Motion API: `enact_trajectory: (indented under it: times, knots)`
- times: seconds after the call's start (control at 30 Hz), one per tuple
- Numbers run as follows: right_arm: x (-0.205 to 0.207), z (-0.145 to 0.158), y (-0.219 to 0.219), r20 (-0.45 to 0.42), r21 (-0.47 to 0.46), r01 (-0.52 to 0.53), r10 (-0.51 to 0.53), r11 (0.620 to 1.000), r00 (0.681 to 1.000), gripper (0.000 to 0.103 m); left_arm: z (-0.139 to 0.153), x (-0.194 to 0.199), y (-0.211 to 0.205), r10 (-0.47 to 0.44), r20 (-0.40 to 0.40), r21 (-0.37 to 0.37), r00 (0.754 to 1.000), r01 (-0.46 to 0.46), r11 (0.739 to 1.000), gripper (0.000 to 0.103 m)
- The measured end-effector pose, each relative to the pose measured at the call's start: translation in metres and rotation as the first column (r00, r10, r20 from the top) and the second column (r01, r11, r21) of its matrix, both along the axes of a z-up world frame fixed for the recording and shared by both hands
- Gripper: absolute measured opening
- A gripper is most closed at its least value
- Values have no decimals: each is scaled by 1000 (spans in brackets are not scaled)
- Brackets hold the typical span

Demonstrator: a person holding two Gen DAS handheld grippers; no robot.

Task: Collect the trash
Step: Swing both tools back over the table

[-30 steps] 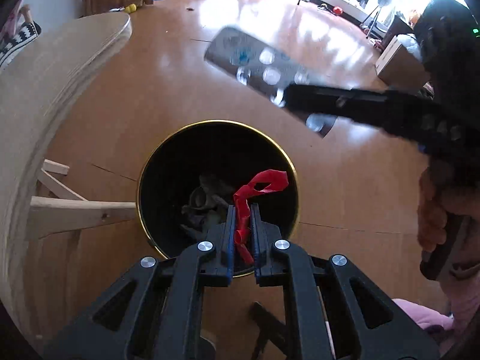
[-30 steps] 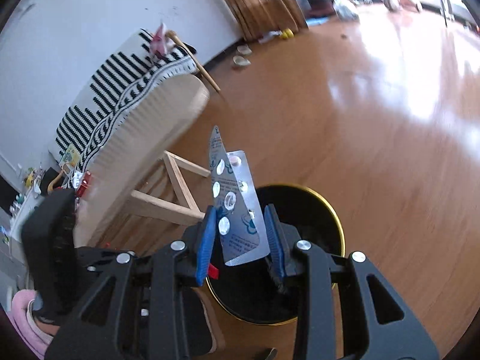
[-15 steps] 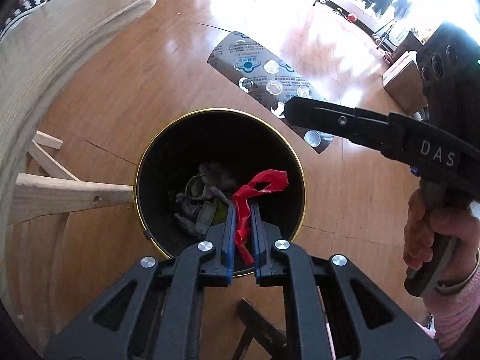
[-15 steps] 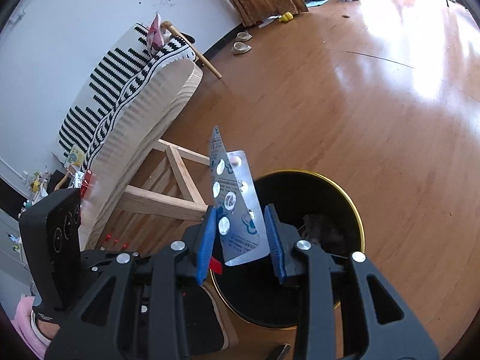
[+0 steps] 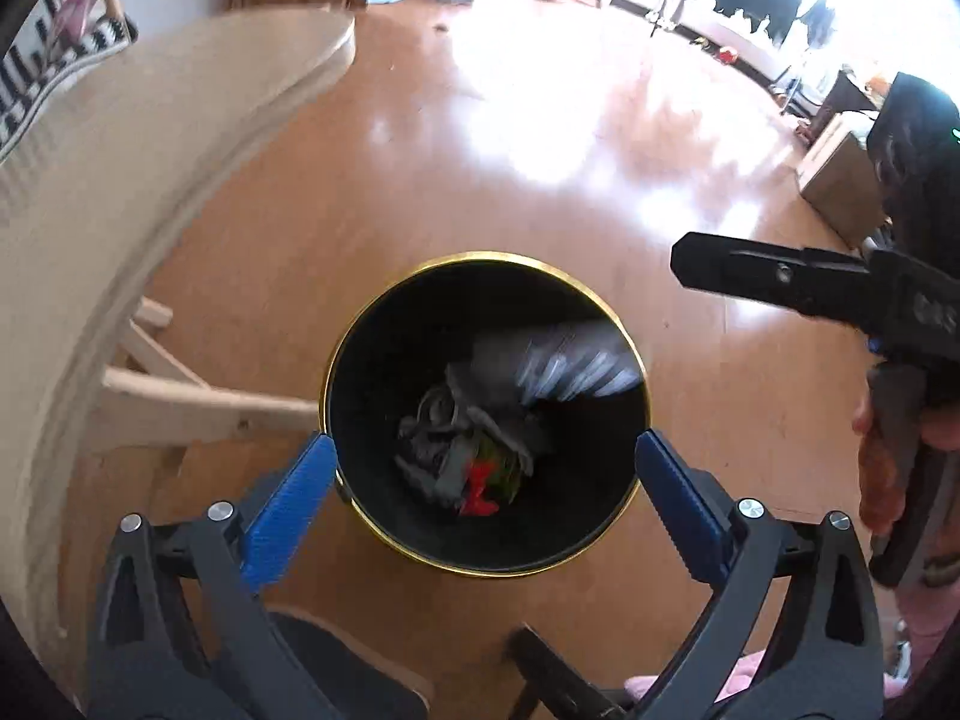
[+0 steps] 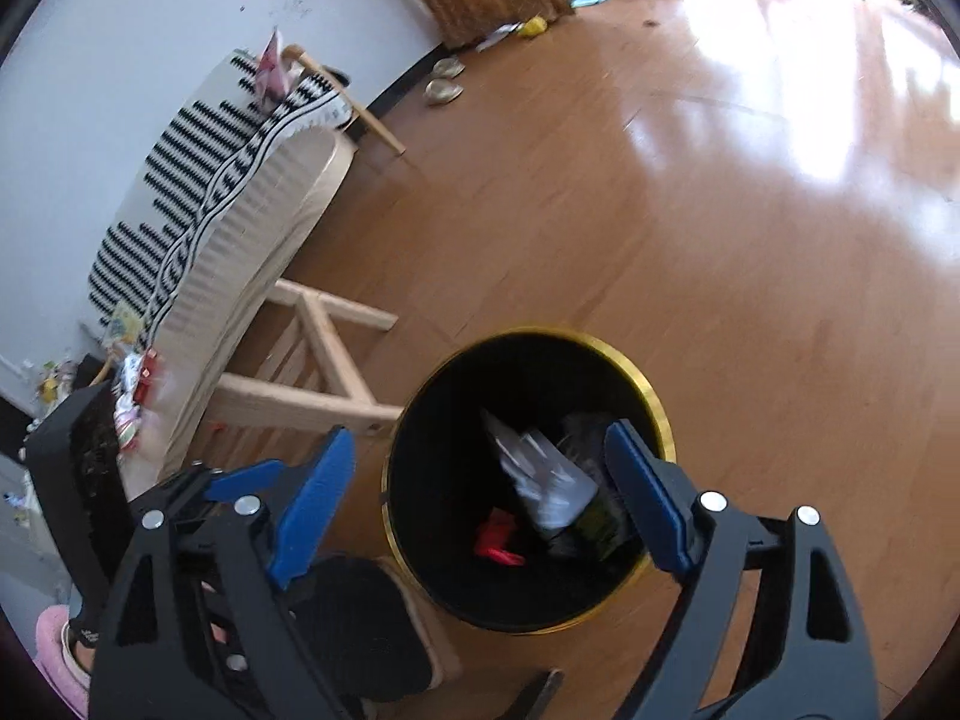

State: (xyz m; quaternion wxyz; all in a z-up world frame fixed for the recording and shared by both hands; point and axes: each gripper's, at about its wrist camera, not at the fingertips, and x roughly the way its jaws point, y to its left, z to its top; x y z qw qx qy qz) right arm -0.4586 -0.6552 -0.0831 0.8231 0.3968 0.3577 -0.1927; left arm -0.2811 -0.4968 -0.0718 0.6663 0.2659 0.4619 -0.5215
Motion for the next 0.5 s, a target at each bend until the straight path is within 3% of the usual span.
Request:
enact_trajectory:
  times: [0.13,0.2,0.3,0.37,0.43,0.5]
  knots:
    - [-10,16,-6,-17,-64,92,-94,994,995,91,15,-3,1,4,18,-42,1000,-3,999,97]
    - [-10,30,-4,-45,-175,156,-166,972,985,96,52,-1,13,24,30,-167,999,-19,986,97]
    - [-3,52,10,-41,-349,208,-237,914,971,96,112,15,45,89,39,-336,995,-71,939,97]
    - [7,61,19,-36,-408,210,-245,888,969,96,140,34,72,144,58,-366,988,-113,924,97]
    - [29,71,31,-23,-422,164,-191,892,981,96,159,61,110,239,91,-382,967,-188,905,97]
    - [62,83,53,-3,-432,83,-93,898,996,96,174,101,167,388,111,-392,915,-319,863,97]
